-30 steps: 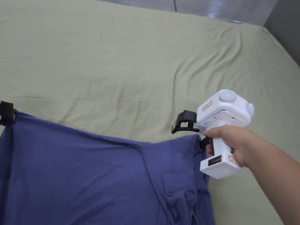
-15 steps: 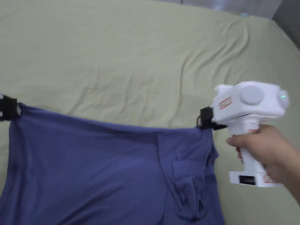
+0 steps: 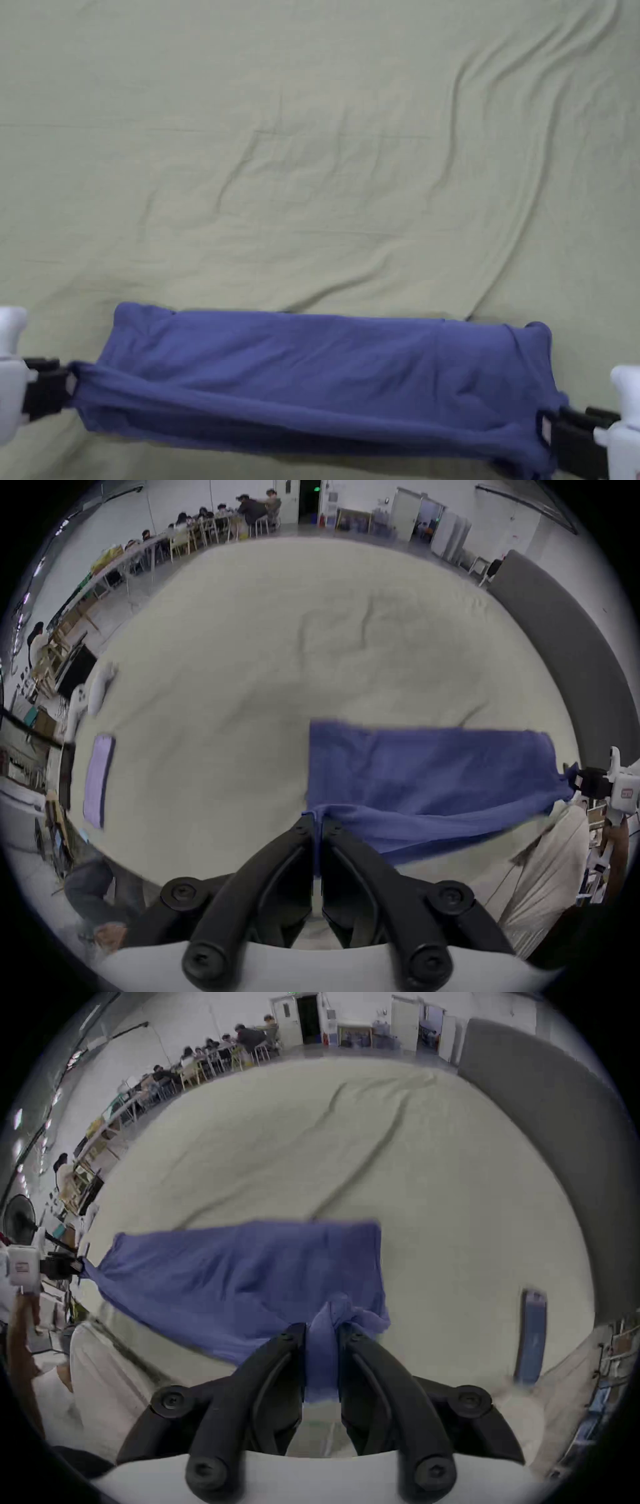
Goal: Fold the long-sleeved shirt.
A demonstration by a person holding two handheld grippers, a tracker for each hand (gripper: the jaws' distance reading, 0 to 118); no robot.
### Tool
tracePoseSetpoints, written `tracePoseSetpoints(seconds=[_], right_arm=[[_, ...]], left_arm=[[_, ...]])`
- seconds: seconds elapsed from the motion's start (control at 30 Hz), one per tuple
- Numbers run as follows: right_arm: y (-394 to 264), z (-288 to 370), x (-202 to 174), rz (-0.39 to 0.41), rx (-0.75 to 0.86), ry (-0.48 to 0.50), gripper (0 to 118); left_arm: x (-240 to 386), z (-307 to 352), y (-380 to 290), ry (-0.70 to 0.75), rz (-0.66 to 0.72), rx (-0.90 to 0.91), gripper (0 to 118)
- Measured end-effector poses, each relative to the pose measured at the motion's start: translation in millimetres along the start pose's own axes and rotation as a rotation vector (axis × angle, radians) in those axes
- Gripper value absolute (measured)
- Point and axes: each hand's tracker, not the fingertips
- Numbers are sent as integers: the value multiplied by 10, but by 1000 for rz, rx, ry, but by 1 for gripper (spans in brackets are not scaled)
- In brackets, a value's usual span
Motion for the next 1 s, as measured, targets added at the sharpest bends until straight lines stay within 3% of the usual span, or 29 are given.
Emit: tracePoseSetpoints(seconds=[0.07,0.17,0.37,0.4,0.43,0.47,0.5,0.53,0.57,0.6,0.63,0.7,0.73,0.77,0.8,0.83,0.9,1.0], right_arm=[[-44,-169,48,-8,-28,-3,20],[-35,-370,1,46,-45,-66,20],[109,-604,107,9,-77,-44,20],[125,-620,128,6,-89,-30,29],[166,-578,150,15,-97,-25,52],[242,-499,159,75,-163,-21,98],[297,-394,153,123,-246,-42,118],[302,-231,136,178,-239,-48,118],[330,32,91,240,-110,-35,118],[368,308,10,282,-25,-52,118],[383,451,-25,286,22,-47,118],[423,602,-76,228,69,56,114],[413,531,-41,194,85,119,97],[412,460,-40,151,87,182,24],[417,393,-77,107,80,182,2],[411,306,-125,82,83,157,2],[388,211,-121,67,86,207,2],[384,179,-189,33,73,335,2]], left_arm=[[0,-214,-126,-6,16,-43,1],[-40,-566,-199,-49,95,-120,1],[-11,-518,-123,-13,84,-103,2],[-3,-511,-126,-11,84,-99,7],[-7,-458,-112,-6,92,-95,33],[-14,-353,-112,20,129,-69,99],[-58,-218,-126,29,145,-34,118],[-59,-83,-127,-69,171,36,118],[-86,-2,-184,-112,265,190,118],[-52,14,-269,-178,263,193,118],[-32,183,-213,-197,268,221,118],[107,169,-274,-200,230,211,118],[177,104,-287,-205,207,183,118],[231,121,-220,-188,173,74,81],[287,54,-249,-171,169,60,14],[322,-8,-258,-177,163,73,0],[276,-122,-252,-172,186,95,0],[21,-212,-144,-334,258,139,0]])
